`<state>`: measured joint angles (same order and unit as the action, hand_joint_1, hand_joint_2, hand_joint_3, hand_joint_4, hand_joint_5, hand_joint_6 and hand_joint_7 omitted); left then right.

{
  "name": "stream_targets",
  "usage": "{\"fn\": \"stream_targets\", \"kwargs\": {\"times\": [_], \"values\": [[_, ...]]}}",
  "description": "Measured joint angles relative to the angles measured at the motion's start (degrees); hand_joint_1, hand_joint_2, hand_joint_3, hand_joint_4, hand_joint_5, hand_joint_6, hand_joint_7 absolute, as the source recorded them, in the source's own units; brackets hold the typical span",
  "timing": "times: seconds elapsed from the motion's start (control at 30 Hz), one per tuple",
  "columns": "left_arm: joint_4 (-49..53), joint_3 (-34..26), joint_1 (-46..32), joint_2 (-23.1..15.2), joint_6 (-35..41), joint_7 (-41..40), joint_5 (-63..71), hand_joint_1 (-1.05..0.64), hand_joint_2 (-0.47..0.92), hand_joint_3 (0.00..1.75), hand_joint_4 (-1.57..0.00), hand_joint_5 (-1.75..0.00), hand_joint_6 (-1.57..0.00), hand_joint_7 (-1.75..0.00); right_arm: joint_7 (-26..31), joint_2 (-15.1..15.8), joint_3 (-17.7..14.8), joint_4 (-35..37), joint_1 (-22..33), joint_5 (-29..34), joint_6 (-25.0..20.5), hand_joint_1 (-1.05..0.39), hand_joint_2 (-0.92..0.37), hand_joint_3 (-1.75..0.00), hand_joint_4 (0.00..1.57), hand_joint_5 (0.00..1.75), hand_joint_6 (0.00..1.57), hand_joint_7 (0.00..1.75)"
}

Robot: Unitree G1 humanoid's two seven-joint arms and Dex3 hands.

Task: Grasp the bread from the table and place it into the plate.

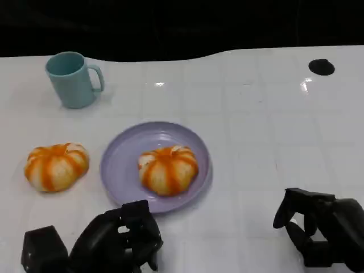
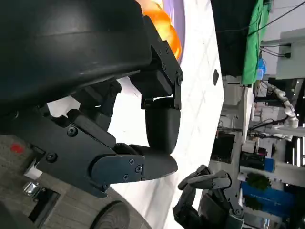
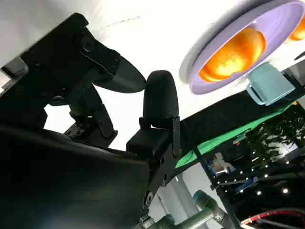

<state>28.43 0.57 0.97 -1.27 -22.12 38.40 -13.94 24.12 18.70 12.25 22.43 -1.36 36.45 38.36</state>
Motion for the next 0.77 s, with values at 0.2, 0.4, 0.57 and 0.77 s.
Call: {"fn": "stream_targets", "kwargs": {"times": [0.2,0.4,0.57,0.77], "values": [[1.16,-0.11,0.45,0.0,-1.1,0.38,-0.03,-0.5,0.66,0.64,-0.79,-1.75,-0.77,-1.39,1.92,0.0,0.32,2.55,-1.65,0.72,1.87,-0.19,-0.36,-1.29,0.91,1.75,0.74,1.59],[1.46,-0.57,0.51,0.03,-1.03,0.66,-0.19,-0.52,0.66,0.64,-0.81,-1.75,-0.78,-1.39,3.62,-0.01,1.49,4.9,-2.46,2.17,2.91,-0.21,-0.38,-1.28,0.91,1.75,0.75,1.56],[1.46,-0.63,0.5,0.01,-0.91,0.66,-0.12,-0.55,0.66,0.64,-0.81,-1.75,-0.78,-1.39,4.0,-0.02,1.82,5.01,-2.57,2.2,2.91,-0.21,-0.35,-1.3,0.92,1.75,0.77,1.55],[1.45,-0.65,0.5,-0.09,-0.91,0.66,0.09,-0.53,0.66,0.64,-0.81,-1.75,-0.78,-1.4,3.99,-0.02,1.93,5.0,-2.57,2.17,2.91,-0.2,-0.33,-1.31,0.93,1.75,0.78,1.54]]}}
